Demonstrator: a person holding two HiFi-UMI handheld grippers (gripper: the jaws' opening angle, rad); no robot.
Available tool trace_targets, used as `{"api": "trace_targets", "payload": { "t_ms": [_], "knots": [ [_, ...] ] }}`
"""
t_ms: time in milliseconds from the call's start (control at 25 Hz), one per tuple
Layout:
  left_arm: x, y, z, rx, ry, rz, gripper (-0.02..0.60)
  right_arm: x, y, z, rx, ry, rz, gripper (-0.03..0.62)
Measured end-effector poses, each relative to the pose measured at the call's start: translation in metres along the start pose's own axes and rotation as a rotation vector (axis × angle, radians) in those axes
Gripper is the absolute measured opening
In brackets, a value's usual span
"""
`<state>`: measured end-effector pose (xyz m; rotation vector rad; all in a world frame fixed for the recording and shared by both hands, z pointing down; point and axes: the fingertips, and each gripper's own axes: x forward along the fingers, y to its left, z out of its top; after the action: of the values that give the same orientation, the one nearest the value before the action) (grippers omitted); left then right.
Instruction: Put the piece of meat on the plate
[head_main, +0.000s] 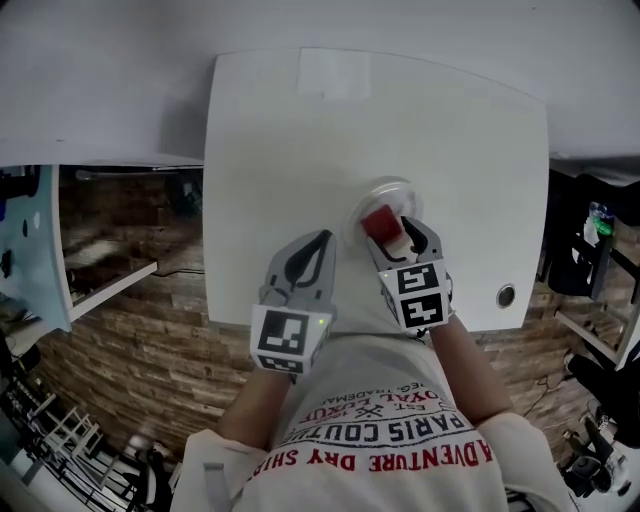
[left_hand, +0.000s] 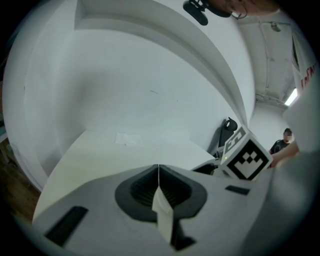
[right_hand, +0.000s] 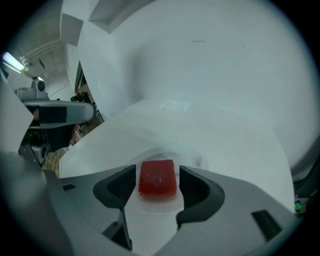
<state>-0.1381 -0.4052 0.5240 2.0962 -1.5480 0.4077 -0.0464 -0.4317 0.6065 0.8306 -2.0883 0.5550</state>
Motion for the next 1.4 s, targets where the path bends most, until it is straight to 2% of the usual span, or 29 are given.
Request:
{"api": "trace_targets", "payload": {
  "t_ms": [80,240,440,560,720,840,1040,1160,1400],
  "knots": [
    [0.001,-0.004,0.005,-0.001,-0.011,-0.008,0.009,-0.012,-0.002,0.009,0.014,-0.03,-0.009,0.276],
    [0.001,-0.02,0.021,0.024,-0.044,-0.032,0.008,-0.043,-0.007,0.033,0.026,-0.148,-0.03,0.113],
    [-0.008,-0.035,0.045,0.072,-0.093,-0.049,0.008,-0.093,0.002,0.073,0.02,-0.341,-0.027,0.029],
    [-0.017,-0.037,0.07,0.109,-0.155,-0.059,0.009,-0.12,0.006,0.099,0.007,-0.464,-0.049,0.014],
    [-0.036,-0.048,0.106,0.15,-0.237,-0.066,0.009,-0.162,0.003,0.121,0.047,-0.623,-0.081,0.014],
    [-0.049,-0.056,0.135,0.195,-0.313,-0.067,0.009,-0.188,0.001,0.133,0.053,-0.706,-0.105,0.012],
    [-0.069,-0.069,0.169,0.246,-0.408,-0.073,0.009,-0.219,0.006,0.143,0.002,-0.784,-0.126,0.012],
    [-0.079,-0.075,0.178,0.272,-0.448,-0.074,0.008,-0.238,0.009,0.148,0.002,-0.855,-0.111,0.012],
    [-0.084,-0.084,0.183,0.29,-0.464,-0.077,0.009,-0.248,0.009,0.147,-0.004,-0.878,-0.115,0.012]
  ]
}}
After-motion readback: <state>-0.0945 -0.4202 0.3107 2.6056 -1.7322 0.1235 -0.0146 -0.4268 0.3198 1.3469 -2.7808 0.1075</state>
